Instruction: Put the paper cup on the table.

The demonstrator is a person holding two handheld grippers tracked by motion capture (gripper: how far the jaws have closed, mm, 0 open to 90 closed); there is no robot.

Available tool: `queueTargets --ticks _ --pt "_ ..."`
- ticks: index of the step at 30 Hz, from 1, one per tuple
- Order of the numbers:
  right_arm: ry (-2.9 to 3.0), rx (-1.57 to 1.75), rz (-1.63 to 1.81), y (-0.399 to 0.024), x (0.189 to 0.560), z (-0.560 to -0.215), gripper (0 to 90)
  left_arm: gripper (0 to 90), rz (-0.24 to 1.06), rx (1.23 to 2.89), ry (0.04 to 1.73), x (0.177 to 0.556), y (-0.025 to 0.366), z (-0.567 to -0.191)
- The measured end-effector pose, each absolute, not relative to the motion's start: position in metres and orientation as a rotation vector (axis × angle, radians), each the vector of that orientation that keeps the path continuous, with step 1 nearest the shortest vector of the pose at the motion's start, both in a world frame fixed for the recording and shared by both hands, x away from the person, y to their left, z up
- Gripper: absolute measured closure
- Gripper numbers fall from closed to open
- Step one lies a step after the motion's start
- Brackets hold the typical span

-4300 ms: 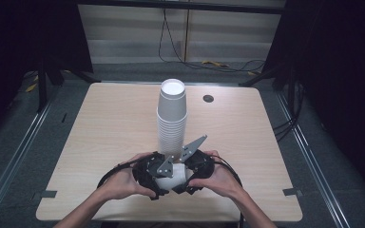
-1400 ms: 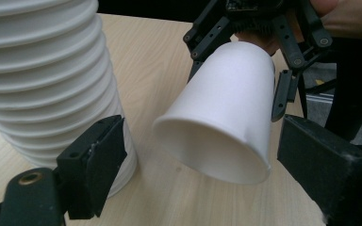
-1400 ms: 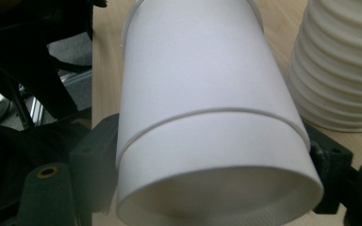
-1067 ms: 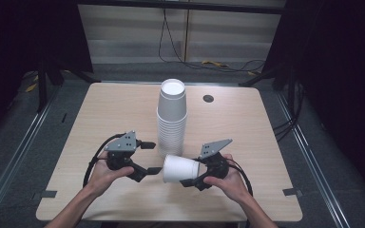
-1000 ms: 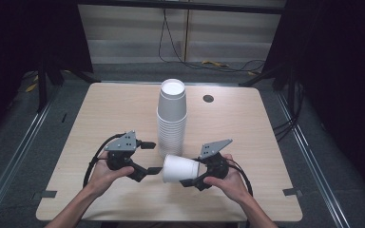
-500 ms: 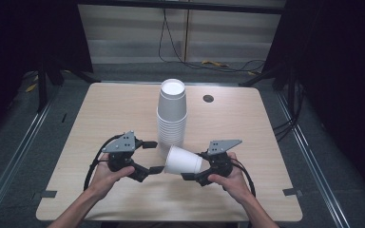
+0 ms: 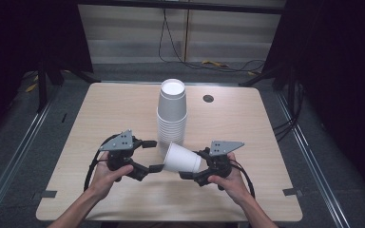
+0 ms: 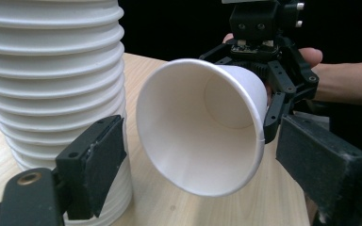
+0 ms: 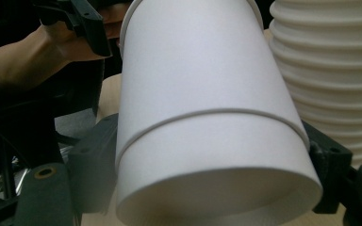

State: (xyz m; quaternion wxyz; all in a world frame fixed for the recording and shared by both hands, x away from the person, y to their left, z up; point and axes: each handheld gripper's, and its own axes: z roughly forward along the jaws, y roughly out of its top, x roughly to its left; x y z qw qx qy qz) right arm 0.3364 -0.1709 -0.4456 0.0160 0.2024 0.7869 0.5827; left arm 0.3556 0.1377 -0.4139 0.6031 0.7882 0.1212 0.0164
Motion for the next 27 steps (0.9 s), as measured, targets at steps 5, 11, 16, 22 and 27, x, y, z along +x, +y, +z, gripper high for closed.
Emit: queueTargets --ticks 5,11,16,22,27 --pt "2.403 0.594 1.852 -0.168 0.336 -0.448 21.6 15.9 0.027 1.812 0.275 0.355 0.137 -0.415" --pt "2.389 0.578 1.887 -0.164 0.334 -0.448 21.7 15.5 0.017 1.821 0.263 0.354 0.134 -0.416" --pt "2.385 0.565 1.926 -0.162 0.333 -0.447 21.8 15.0 0.004 1.829 0.261 0.355 0.133 -0.418" --pt "2.4 0.537 1.948 -0.158 0.332 -0.446 21.8 5.4 -0.006 1.829 0.25 0.356 0.13 -0.42" --pt "2.411 0.51 1.965 -0.153 0.331 -0.445 21.8 0.0 -0.043 1.834 0.247 0.358 0.128 -0.422"
